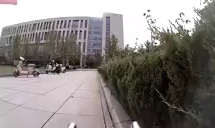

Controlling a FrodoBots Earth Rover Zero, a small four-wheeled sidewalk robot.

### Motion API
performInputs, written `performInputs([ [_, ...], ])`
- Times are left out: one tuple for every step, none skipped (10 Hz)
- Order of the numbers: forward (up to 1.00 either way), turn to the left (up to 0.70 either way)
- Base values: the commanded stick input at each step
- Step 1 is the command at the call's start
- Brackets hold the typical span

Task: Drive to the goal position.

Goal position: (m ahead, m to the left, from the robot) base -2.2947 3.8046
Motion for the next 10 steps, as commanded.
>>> performInputs([
  [0.00, 0.45],
  [0.00, 0.45],
  [0.00, 0.45],
  [0.00, 0.45],
  [0.00, 0.45],
  [0.00, 0.45],
  [0.00, 0.45],
  [0.00, 0.45],
  [0.00, 0.45],
  [0.00, 0.45],
])
